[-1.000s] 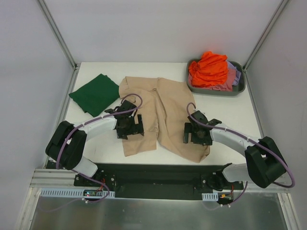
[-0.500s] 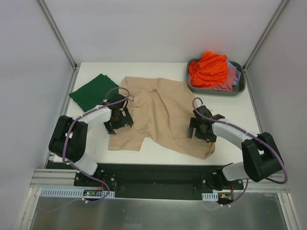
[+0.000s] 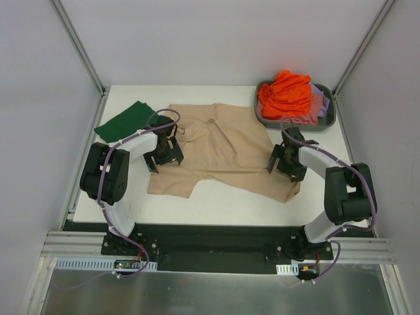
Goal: Fold and stack the t-shirts
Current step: Flatten out the tshirt
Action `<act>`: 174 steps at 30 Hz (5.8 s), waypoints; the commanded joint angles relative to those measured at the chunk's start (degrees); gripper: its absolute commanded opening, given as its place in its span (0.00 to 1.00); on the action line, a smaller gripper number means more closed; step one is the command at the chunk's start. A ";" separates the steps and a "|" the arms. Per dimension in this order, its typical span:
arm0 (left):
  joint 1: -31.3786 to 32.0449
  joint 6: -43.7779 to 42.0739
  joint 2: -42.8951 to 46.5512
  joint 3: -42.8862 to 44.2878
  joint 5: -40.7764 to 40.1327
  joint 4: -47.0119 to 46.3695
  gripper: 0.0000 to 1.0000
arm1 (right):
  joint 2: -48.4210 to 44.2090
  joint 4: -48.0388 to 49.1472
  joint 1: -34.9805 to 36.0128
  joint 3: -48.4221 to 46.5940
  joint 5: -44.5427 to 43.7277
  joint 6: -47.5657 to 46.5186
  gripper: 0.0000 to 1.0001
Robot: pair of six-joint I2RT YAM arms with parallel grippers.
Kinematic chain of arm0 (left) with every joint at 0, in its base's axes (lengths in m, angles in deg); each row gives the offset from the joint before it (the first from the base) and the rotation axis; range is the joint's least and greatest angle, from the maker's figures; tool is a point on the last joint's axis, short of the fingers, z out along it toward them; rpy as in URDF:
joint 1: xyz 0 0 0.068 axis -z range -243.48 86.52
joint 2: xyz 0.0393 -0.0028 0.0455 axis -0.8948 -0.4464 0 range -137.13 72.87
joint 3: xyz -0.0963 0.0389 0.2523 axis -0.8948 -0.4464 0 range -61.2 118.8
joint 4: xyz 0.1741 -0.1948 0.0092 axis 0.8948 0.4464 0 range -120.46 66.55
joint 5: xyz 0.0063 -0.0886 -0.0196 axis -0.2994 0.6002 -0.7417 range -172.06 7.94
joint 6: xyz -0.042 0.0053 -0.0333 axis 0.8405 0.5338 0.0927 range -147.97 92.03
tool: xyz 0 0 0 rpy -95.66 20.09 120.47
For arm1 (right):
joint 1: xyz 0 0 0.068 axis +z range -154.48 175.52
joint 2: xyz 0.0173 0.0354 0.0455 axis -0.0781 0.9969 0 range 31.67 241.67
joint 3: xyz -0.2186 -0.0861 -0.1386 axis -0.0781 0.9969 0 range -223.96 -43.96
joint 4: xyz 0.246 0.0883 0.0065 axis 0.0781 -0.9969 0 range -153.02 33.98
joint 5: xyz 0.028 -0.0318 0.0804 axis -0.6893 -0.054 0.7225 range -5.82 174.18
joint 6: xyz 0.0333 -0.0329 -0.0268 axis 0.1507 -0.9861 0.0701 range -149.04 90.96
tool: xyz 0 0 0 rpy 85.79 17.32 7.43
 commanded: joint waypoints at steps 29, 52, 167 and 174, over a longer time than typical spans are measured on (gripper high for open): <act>0.59 1.18 29.77 -17.21 1.91 -3.27 0.99 | -41.78 -10.20 -12.12 16.15 5.88 -0.50 0.96; -2.93 15.34 35.16 -31.11 -6.29 2.90 0.56 | -44.15 -6.77 -12.03 21.34 6.49 -4.02 0.96; -5.56 3.91 47.70 -29.19 2.76 -9.94 0.00 | -54.15 2.03 -14.49 19.85 11.41 1.07 0.00; -5.56 2.95 60.90 -13.39 2.59 -7.65 0.00 | -56.55 -3.51 -14.49 2.82 8.52 1.08 0.00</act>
